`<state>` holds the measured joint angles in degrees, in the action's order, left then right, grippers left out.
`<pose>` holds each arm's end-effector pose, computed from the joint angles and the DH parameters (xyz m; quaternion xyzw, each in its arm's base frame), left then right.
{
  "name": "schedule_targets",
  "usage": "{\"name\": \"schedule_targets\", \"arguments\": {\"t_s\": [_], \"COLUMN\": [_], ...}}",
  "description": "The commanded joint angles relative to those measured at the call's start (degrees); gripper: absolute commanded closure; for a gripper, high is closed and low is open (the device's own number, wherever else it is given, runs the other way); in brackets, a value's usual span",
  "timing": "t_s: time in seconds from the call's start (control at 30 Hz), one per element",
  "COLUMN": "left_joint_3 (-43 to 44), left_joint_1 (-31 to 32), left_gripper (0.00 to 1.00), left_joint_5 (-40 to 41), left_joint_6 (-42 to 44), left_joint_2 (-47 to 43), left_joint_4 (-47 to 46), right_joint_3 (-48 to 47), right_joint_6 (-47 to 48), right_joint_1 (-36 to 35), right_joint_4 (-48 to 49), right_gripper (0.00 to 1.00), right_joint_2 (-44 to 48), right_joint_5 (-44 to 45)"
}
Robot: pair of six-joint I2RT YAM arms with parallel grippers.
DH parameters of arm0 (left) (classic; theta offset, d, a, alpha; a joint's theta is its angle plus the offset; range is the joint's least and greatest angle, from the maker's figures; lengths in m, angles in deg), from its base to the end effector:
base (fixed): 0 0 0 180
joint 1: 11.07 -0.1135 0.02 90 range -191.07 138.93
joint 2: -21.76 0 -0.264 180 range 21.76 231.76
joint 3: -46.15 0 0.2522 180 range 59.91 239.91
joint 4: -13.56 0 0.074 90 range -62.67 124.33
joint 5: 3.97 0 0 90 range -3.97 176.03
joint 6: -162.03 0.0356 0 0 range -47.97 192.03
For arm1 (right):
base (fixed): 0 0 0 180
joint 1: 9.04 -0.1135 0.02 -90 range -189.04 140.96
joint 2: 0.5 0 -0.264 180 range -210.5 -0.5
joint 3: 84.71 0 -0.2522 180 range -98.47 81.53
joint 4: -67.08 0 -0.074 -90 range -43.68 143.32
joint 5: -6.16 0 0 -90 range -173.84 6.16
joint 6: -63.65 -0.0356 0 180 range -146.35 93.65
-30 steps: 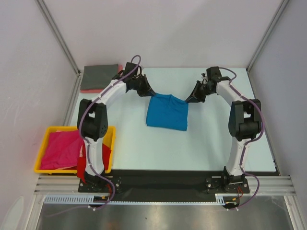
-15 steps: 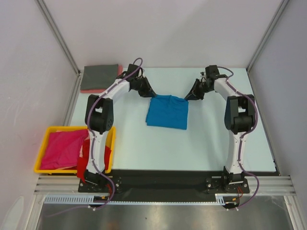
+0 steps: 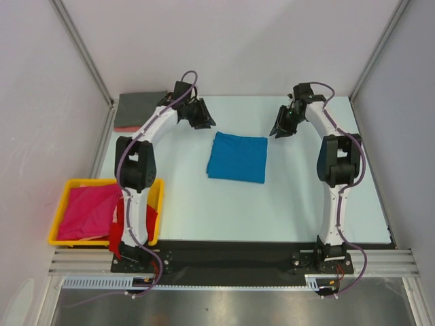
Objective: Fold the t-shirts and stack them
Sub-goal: Fold the tshirt
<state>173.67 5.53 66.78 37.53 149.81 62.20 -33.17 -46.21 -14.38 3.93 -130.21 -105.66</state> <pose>0.4809 -0.1556 0.2376 -0.0861 0.9218 -0.2897 0.2427 0.4837 0.0585 0.2145 0.0794 0.9551 0.2276 0.1720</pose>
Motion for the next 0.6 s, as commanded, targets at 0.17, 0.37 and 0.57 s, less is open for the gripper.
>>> {"name": "schedule_targets", "arguments": {"t_s": [0.17,0.37,0.57], "left_joint_3": [-16.3,-19.3,-18.0], "left_joint_1": [2.5,2.9,0.9], "left_gripper": [0.81,0.83,0.85], "left_joint_5": [-16.7,-20.7,-18.3], "left_joint_6": [-7.2,-13.4,-15.5], "left_joint_2": [-4.1,2.1,7.7], "left_joint_4": [-23.0,-39.4,-42.8], "right_joint_3": [9.2,21.9,25.2], "right_joint_6": [-7.0,-20.6,-27.5], "right_joint_1": [-7.7,-8.1,-5.1], "right_joint_4": [16.5,45.4,56.2], "right_gripper": [0.70,0.78,0.90], "right_joint_2": [4.7,2.0,-2.0], "right_joint_5": [-12.4,-18.4,-19.4]}}
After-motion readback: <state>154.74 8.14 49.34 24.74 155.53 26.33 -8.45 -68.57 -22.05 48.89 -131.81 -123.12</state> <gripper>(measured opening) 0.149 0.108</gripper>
